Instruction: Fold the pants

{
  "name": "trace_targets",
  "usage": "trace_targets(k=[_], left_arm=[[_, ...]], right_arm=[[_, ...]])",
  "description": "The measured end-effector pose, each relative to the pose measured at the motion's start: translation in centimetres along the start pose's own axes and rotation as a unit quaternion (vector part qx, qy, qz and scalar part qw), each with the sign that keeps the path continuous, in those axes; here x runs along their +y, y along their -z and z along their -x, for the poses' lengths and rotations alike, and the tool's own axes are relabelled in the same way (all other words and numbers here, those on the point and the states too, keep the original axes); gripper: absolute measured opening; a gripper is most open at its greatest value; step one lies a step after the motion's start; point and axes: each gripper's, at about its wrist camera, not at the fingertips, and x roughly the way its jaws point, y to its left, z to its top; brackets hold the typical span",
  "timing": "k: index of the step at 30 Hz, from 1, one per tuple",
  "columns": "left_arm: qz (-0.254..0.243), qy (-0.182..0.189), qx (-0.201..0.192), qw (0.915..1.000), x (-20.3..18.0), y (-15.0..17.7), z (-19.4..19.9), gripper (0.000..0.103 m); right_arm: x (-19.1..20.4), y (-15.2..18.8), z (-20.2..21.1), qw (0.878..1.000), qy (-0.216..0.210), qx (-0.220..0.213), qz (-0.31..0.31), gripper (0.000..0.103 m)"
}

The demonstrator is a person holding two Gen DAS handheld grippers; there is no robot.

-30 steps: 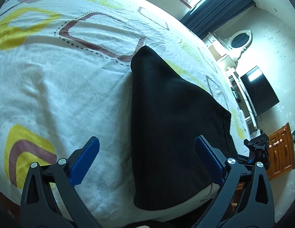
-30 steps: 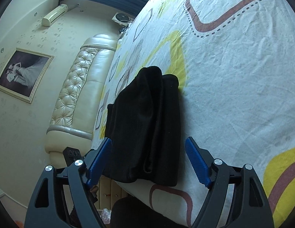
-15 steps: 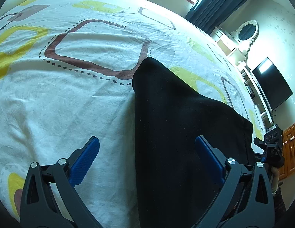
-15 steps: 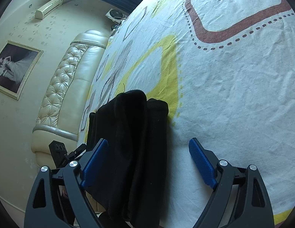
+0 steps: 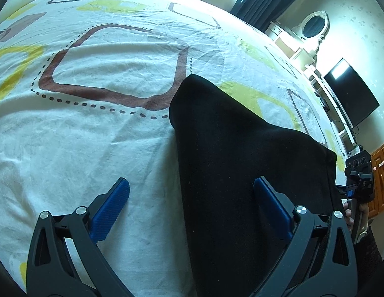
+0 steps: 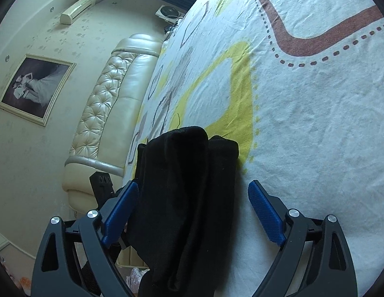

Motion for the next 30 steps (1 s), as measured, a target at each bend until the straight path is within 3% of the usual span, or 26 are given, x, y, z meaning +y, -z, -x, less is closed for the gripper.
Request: trace_targets(k=[4,10,13,18,23,30], left_arm=[[0.008,0.017,0.003,0.9998,-0.1,-1.1,-0.8,0.100],[-0.032,0.007,0.023,0.9992,-1.5,-2.4,-2.3,0.100],[-0.042,0.009,0.033,0.9985,-1.6,-2.5,-2.9,0.100],[-0.008,0.036,0.030,0.9989,-0.4,-2.6,-2.9,0.100],[-0.028,0.012,0.019,0.9993,-1.0,-2.4,-2.6,0.100],[-0.020,0.027,0.036,0.9988,-0.2,-2.4,-3.4,0.100]], right_arm=[[0.8,-1.1,-1.9,0.999,-0.007,0.043,0.007,0.089],[1.9,-1.8,-4.9,0.996,0.030,0.073,0.039,0.089],[1.9,-1.6,-4.9,0.996,0.026,0.079,0.043,0.089],[2.0,-1.4,-4.7,0.995,0.015,0.088,0.045,0.089],[1.8,-1.6,-4.5,0.996,0.003,0.088,0.032,0.089],[2.5,-1.3,-4.9,0.995,0.033,0.082,0.043,0.081]])
